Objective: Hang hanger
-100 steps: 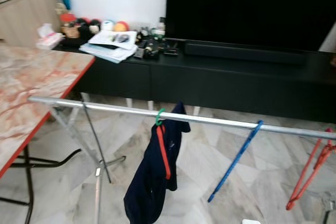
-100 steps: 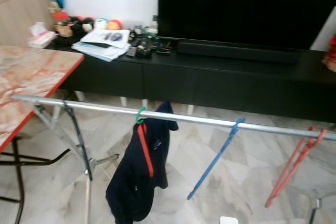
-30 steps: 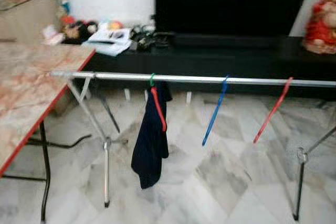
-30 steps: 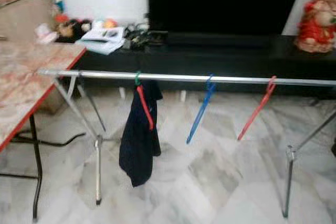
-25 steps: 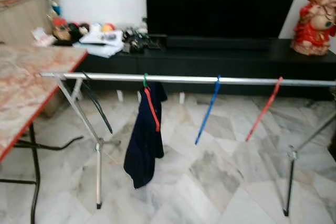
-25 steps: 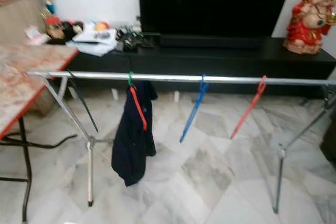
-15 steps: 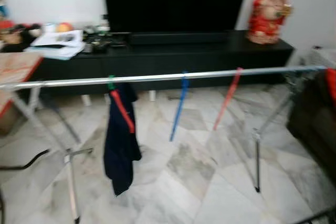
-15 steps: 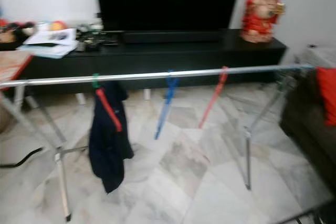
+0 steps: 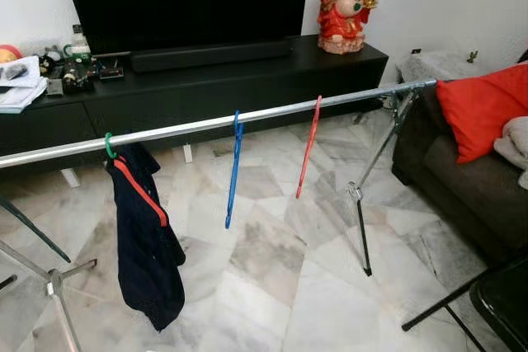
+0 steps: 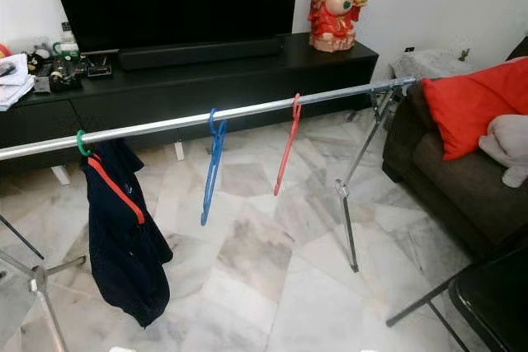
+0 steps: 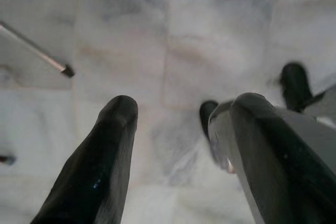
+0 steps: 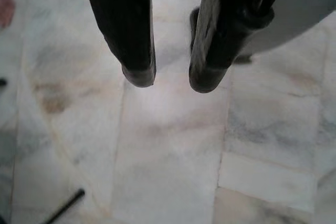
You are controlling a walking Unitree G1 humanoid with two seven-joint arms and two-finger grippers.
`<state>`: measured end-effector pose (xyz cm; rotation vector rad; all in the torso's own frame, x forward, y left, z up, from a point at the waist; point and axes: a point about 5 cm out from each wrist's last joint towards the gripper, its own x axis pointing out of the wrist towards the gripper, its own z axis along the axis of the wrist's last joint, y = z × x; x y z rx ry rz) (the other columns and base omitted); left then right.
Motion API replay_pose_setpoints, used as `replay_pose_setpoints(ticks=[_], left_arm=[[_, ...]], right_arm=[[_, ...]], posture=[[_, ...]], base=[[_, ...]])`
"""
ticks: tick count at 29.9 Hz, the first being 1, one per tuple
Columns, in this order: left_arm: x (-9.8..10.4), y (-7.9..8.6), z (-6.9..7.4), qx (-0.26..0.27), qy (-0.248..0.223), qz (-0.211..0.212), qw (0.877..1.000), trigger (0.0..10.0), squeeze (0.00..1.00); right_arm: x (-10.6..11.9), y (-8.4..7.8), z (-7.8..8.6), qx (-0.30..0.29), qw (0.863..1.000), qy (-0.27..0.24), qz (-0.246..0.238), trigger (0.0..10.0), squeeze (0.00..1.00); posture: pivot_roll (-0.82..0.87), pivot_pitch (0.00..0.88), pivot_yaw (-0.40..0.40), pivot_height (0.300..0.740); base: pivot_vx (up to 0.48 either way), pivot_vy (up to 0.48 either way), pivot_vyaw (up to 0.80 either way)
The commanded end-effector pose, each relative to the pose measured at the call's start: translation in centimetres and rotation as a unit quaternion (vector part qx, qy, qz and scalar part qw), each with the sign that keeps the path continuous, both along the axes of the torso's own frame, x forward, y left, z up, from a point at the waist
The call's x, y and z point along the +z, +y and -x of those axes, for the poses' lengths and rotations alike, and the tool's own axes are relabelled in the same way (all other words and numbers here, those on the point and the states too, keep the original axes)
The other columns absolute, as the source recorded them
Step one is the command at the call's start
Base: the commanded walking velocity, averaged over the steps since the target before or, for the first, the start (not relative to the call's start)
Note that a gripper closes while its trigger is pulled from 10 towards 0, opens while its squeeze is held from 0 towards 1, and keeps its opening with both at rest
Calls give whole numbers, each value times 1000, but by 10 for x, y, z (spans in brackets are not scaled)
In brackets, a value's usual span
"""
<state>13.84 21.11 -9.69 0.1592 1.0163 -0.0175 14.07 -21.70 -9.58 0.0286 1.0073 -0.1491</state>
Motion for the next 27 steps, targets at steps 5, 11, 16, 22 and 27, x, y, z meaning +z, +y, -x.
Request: replay_pose_setpoints(ticks=[5,11,16,22,27], left_arm=[[0,-1,-1,-18,-2,0,1000,10000,0],[0,1,1,-23,-1,-2,1000,10000,0],[1,4,0,-25,-5,-2,1000,10000,0],[2,4,-1,-28,-5,-2,1000,10000,0],[4,3,-6,-30,-13,0,999,10000,0]], right_arm=[[-3,-6,14,-11,1000,9,3,10000,0],[-4,-8,17,-10,1000,12,5,10000,0],[-4,-7,17,-5,1000,14,4,10000,0],[-4,1,11,0,1000,7,1,10000,0],[-3,6,6,3,1000,0,-1,10000,0]], posture=[[-17,23,33,740],[-16,35,31,740],[-10,30,27,740],[-15,17,32,740],[-6,7,33,740]], base=[[0,0,-788],[0,0,-788],[0,0,-788],[0,0,-788],[0,0,-788]])
